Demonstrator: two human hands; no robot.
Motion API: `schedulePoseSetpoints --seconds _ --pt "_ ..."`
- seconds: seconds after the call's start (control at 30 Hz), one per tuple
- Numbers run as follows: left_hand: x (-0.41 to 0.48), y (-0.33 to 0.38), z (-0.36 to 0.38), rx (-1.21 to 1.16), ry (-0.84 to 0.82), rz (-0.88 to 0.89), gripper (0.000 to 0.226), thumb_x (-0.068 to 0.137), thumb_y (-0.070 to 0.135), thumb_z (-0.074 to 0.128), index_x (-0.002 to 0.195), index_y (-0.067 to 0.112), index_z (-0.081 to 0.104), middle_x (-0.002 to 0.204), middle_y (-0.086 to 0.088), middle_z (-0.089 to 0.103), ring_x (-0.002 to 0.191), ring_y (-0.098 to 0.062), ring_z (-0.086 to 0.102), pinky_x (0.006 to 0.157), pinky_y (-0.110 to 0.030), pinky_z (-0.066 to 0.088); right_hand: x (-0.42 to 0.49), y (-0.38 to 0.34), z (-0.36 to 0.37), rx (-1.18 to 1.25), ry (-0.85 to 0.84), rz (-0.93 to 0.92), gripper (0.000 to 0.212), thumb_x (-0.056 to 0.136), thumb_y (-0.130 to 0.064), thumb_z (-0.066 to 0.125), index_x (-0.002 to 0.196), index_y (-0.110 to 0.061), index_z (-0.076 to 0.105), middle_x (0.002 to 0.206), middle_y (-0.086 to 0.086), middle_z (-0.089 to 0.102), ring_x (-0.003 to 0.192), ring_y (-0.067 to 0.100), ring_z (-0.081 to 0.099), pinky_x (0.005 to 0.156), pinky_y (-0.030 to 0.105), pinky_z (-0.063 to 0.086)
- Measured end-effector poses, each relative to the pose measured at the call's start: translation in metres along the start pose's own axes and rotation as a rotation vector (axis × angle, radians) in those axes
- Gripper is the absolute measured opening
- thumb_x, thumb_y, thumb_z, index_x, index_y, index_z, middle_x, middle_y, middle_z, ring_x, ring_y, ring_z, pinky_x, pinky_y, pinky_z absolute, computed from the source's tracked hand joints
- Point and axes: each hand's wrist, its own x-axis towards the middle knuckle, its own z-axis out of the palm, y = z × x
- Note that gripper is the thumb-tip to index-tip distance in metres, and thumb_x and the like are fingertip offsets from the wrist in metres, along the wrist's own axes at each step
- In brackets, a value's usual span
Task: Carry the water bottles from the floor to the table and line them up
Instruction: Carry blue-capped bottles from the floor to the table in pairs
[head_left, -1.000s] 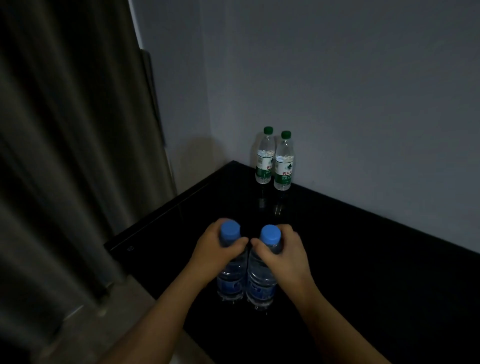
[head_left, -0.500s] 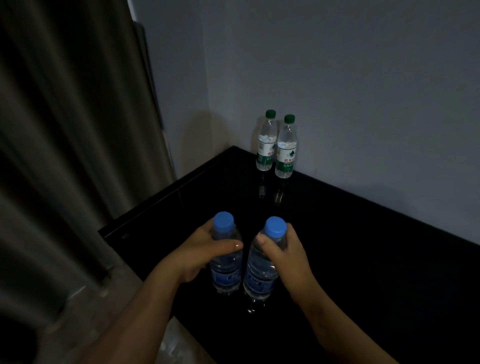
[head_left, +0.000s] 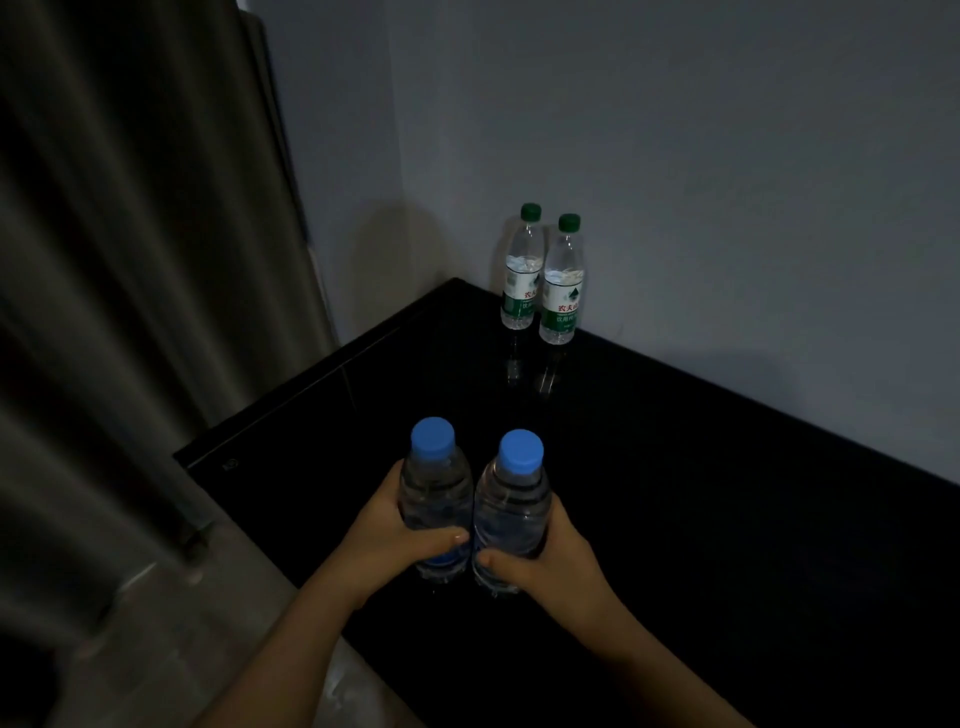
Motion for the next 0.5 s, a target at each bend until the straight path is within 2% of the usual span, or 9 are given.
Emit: schedulePoseSetpoints --seconds 0.1,0.17,0.27,0.33,0.43,0.5 --pt "0.003 -0.001 -0.003 0.073 -0.108 -0.018 0.076 0.067 -0.010 0.075 0.126 0.022 0.039 0.110 0.010 0.059 0.091 0.010 0.061 0.072 -0.005 0.048 0.001 0.002 0.001 -0.048 -0.002 0.000 0.072 0.063 -0.019 0.083 0.111 -0.050 0.040 0.109 -0.021 0.060 0.096 -0.011 0.060 0.068 0.009 0.050" --pt "0.003 -0.003 -0.003 0.102 -0.113 -0.017 0.073 0.066 -0.009 0.076 0.125 0.017 0.042 0.108 0.010 0.061 0.094 0.007 0.062 0.071 -0.005 0.048 0.002 0.004 0.001 -0.095 0.003 0.005 0.071 0.063 -0.022 0.083 0.109 -0.053 0.039 0.111 -0.021 0.059 0.096 -0.011 0.059 0.069 0.011 0.050" --pt "0.008 -0.005 0.002 0.122 -0.048 -0.001 0.070 0.065 -0.007 0.078 0.124 0.014 0.047 0.108 0.006 0.064 0.099 -0.003 0.062 0.076 -0.011 0.050 0.006 0.006 -0.001 -0.119 0.054 0.029 0.069 0.059 -0.029 0.083 0.107 -0.053 0.039 0.108 -0.018 0.061 0.092 -0.007 0.060 0.072 0.015 0.050" --pt "0.015 -0.005 0.009 0.124 -0.007 0.004 0.069 0.064 -0.006 0.079 0.123 0.014 0.049 0.107 0.006 0.065 0.100 -0.008 0.063 0.080 -0.015 0.050 0.010 0.007 -0.005 -0.115 0.090 0.040 0.068 0.061 -0.026 0.083 0.106 -0.050 0.040 0.107 -0.014 0.063 0.091 -0.003 0.062 0.071 0.016 0.052" --pt "0.029 -0.002 0.021 0.116 0.027 -0.017 0.071 0.060 0.001 0.083 0.121 0.017 0.051 0.109 0.001 0.067 0.103 -0.016 0.064 0.090 -0.032 0.051 0.017 0.005 -0.016 -0.084 0.142 0.057 0.064 0.061 -0.022 0.084 0.103 -0.047 0.042 0.102 -0.016 0.063 0.088 -0.005 0.061 0.063 0.011 0.051" --pt "0.039 0.003 0.030 0.122 0.025 -0.031 0.075 0.055 0.011 0.085 0.121 0.021 0.051 0.110 0.001 0.067 0.103 -0.016 0.064 0.094 -0.040 0.050 0.023 0.002 -0.025 -0.074 0.172 0.072 0.068 0.060 -0.025 0.085 0.108 -0.045 0.041 0.104 -0.015 0.063 0.089 -0.004 0.061 0.063 0.011 0.049"
